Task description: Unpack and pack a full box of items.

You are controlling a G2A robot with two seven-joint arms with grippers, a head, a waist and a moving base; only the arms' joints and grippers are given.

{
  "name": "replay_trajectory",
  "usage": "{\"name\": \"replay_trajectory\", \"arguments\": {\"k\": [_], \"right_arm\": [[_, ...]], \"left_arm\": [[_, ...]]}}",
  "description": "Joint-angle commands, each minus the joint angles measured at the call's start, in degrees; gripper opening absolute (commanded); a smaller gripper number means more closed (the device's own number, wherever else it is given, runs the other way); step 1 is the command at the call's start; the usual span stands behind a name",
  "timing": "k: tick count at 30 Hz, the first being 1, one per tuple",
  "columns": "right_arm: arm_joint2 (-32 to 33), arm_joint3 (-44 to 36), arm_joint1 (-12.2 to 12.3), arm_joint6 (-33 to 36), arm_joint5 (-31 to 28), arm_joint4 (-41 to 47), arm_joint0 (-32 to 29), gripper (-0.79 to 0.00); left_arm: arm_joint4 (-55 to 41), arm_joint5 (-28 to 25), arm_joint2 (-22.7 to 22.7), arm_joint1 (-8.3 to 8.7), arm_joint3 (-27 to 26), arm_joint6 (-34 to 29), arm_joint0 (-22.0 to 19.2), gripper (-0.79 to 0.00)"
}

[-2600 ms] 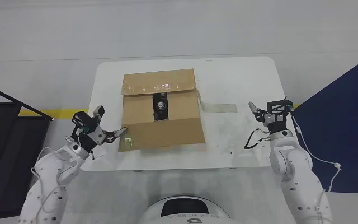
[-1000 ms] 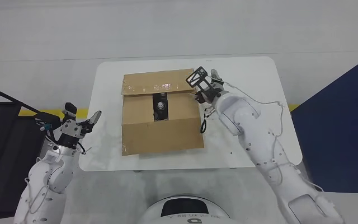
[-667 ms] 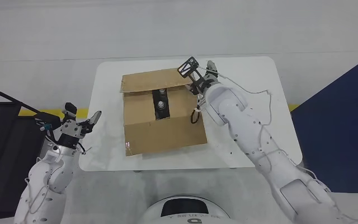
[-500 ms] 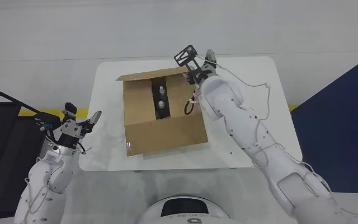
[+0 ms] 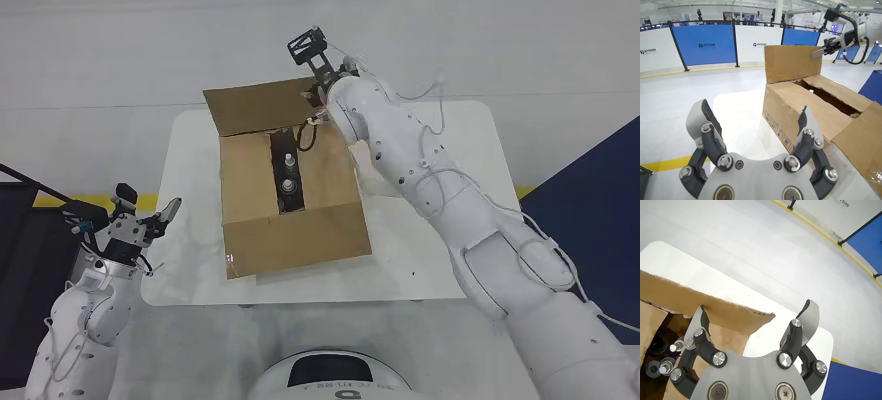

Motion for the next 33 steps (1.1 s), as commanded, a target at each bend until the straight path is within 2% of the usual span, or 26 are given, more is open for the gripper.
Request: {"name": "replay_trajectory", "arguments": {"k": [1,4,7,11,15,18,22,25,28,31,33], "right_arm": [[-1.8,5.62,-1.99,1.94,-0.81,1.89,2.03,0.0],[-3.62,10.74,-4.55,2.84,-1.34,3.72,3.77,0.0],[-3.36,13.08,-6.14,-0.08,-0.81,6.06,4.6,0.0],[-2.53,13.47,-6.93,-3.43,2.01,6.34,4.92,0.0],[-1.48,10.2,-6.49,-5.97,4.68,4.59,3.26,0.0],[1.19,4.87,-4.9,-9.45,3.85,4.35,-0.29,0.0],[8.16,-6.45,-0.63,-15.47,0.77,2.0,-9.18,0.0],[15.29,-18.92,3.23,-16.83,-3.06,-1.53,-19.28,0.0],[23.25,-32.56,6.65,-16.44,-7.3,-5.76,-31.0,0.0],[30.68,-43.6,8.97,-16.24,-11.19,-7.88,-41.49,0.0],[35.22,-47.72,10.03,-16.13,-13.42,-8.05,-46.81,0.0]], "left_arm": [[0.0,0.0,0.0,0.0,0.0,0.0,0.0,0.0],[0.0,0.0,0.0,0.0,0.0,0.0,0.0,0.0],[0.0,0.0,0.0,0.0,0.0,0.0,0.0,0.0],[0.0,0.0,0.0,0.0,0.0,0.0,0.0,0.0],[0.0,0.0,0.0,0.0,0.0,0.0,0.0,0.0],[0.0,0.0,0.0,0.0,0.0,0.0,0.0,0.0],[0.0,0.0,0.0,0.0,0.0,0.0,0.0,0.0],[2.47,2.24,0.73,-0.09,-2.32,-0.67,-0.28,0.0],[3.96,3.51,1.88,-0.2,-6.77,-2.19,-0.29,0.0],[4.97,4.34,4.06,-0.32,-11.71,-5.28,-1.08,0.0],[5.66,4.76,6.36,-0.39,-14.42,-9.04,-2.27,0.0]]}}
